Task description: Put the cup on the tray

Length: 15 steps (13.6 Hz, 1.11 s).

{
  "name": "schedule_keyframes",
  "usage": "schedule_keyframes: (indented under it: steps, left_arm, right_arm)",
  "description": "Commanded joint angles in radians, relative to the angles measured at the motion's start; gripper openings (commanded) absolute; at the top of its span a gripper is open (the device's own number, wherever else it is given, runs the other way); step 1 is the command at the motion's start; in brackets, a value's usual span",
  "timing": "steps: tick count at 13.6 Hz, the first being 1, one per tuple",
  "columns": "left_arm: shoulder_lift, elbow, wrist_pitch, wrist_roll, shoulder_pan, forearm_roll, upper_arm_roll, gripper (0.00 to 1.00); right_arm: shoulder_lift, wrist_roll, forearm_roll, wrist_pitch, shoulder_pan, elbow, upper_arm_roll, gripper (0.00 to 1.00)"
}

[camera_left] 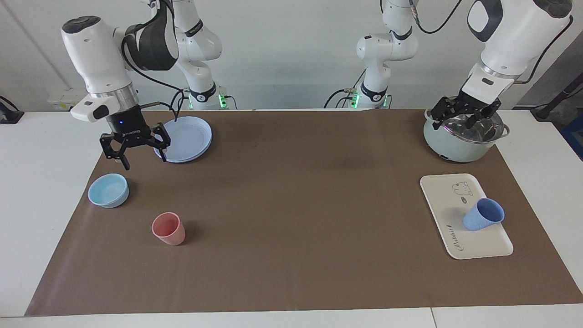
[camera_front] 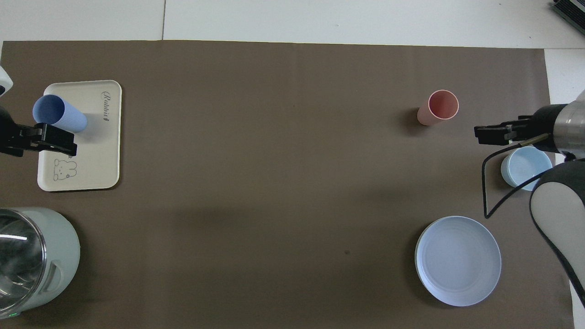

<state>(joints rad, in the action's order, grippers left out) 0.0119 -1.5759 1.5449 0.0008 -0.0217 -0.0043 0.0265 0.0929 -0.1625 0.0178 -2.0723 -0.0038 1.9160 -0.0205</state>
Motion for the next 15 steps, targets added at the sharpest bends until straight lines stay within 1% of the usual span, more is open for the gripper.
schedule_keyframes:
  steps: [1,3,4,5,6,8,13,15]
  left_arm:
    - [-0.013,-0.007,0.001,0.010,-0.004,-0.006,-0.010,1.00]
    - [-0.015,-0.009,0.001,0.011,-0.004,-0.006,-0.010,1.00]
    - [-0.015,-0.012,0.000,0.011,-0.003,-0.006,-0.010,1.00]
    - [-0.017,-0.013,-0.005,0.008,-0.004,-0.006,-0.010,1.00]
    - [-0.018,-0.015,-0.003,0.008,-0.004,-0.006,-0.010,1.00]
    - [-0.020,-0.018,-0.006,-0.001,-0.004,-0.006,-0.010,1.00]
    - [-0.021,-0.019,-0.005,-0.001,-0.003,-0.006,-0.011,1.00]
    - [-0.021,-0.019,-0.005,-0.001,-0.004,-0.006,-0.011,1.00]
  right_arm:
    - [-0.016,0.222,-0.071,0.251,-0.004,-0.165,0.013,1.00]
    - [-0.019,0.250,-0.082,0.392,-0.010,-0.236,0.007,1.00]
    - [-0.031,0.250,-0.073,0.484,-0.015,-0.288,0.004,1.00]
    - [-0.056,0.250,-0.067,0.526,-0.024,-0.331,0.004,1.00]
    - [-0.064,0.251,-0.064,0.526,-0.031,-0.339,0.004,1.00]
    - [-0.045,0.253,-0.056,0.488,-0.035,-0.286,0.004,1.00]
    - [-0.033,0.251,-0.056,0.495,-0.024,-0.282,0.010,1.00]
    - [-0.039,0.239,-0.059,0.485,-0.009,-0.282,-0.001,1.00]
